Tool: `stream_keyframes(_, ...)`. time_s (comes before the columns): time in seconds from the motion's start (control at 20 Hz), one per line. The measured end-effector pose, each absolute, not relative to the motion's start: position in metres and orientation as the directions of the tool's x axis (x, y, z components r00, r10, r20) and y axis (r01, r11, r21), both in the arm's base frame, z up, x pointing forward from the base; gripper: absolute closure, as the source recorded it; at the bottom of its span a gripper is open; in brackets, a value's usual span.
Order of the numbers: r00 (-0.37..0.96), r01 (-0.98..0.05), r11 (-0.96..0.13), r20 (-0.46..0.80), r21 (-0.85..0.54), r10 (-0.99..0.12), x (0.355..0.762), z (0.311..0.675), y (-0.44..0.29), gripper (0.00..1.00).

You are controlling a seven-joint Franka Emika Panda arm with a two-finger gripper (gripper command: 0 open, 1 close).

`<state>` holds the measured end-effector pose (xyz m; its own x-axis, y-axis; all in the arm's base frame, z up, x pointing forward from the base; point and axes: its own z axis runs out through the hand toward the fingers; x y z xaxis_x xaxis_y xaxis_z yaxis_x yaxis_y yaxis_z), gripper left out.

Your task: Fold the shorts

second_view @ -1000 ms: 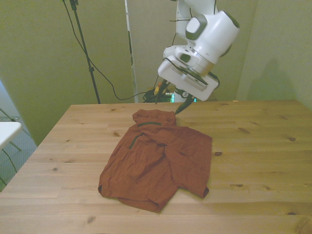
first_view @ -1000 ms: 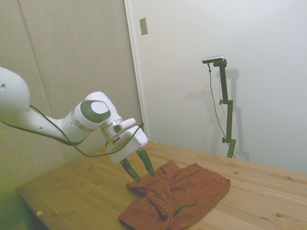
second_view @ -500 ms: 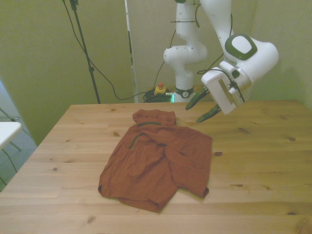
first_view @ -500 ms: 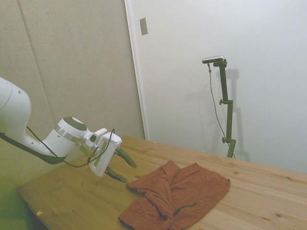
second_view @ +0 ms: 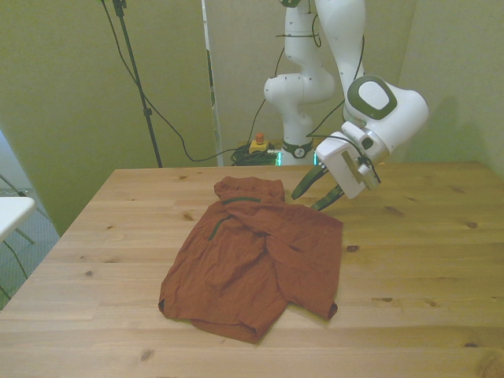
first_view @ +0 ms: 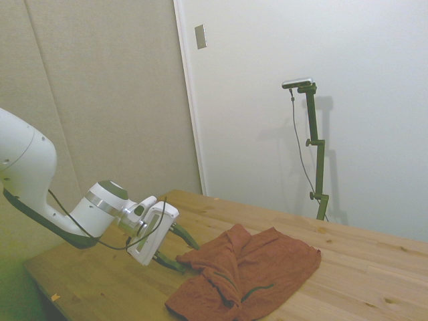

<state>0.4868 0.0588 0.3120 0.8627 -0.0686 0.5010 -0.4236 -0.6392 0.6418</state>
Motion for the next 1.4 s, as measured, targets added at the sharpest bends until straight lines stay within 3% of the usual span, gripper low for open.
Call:
stream_keyframes(0.05,0.865,-0.419,-0.641,0.498,0.643,-0.066,0.487,0.31,0.059,0.0)
stream_keyframes(0.1,0.865,-0.419,-0.641,0.498,0.643,-0.065,0.488,0.309,0.059,1.0)
stream_keyframes(1.4,0.859,-0.426,-0.664,0.505,0.614,-0.084,0.515,0.298,0.037,1.0)
